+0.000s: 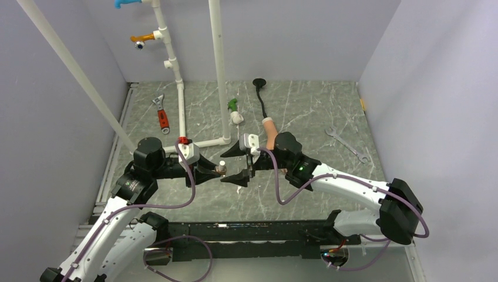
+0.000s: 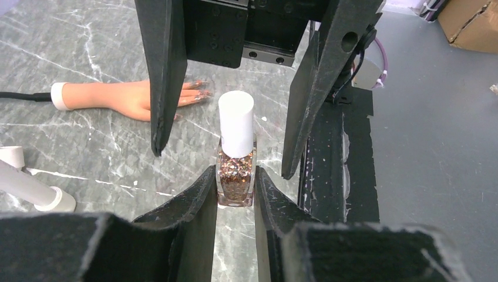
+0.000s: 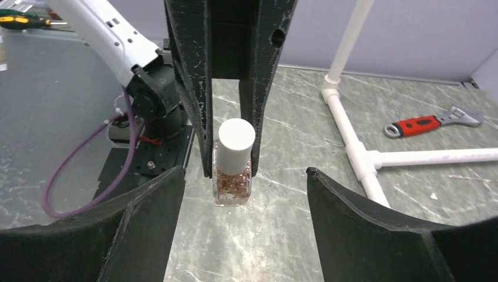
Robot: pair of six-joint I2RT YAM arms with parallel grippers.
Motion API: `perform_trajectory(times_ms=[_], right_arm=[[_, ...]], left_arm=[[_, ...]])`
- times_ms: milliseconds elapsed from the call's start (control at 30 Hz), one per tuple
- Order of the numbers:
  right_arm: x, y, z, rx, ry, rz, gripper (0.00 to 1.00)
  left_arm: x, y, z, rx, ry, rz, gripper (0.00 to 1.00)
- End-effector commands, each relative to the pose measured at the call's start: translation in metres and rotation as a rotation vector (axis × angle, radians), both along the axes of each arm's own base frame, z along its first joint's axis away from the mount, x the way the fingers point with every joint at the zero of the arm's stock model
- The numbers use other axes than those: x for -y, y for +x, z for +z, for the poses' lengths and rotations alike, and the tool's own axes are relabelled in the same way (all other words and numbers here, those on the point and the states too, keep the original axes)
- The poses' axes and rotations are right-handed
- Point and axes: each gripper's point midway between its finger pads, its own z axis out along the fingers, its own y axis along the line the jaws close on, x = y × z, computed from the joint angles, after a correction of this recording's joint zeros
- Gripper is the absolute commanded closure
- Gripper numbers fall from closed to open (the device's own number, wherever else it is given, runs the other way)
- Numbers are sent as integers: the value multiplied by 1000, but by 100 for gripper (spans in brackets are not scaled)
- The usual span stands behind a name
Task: Paint the nails
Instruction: Pick up the nail polish bottle from the center of the board.
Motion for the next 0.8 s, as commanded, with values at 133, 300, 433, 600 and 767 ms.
perform_trajectory(times_ms=[133, 300, 433, 600, 767], right_arm=[[6, 19, 20, -2, 24, -144, 18], [16, 29, 24, -23, 34, -241, 18], [27, 33, 32, -30, 96, -309, 18], [31, 40, 41, -103, 108, -368, 2], [41, 47, 51, -159, 203, -444, 0]], left_arm=[[-3, 11, 18, 59, -5, 62, 100], [-8, 20, 18, 69, 1, 129, 100], [-10, 23, 19, 75, -2, 159, 100], [-11, 25, 21, 79, -9, 177, 100], [-12, 33, 22, 63, -30, 225, 100]])
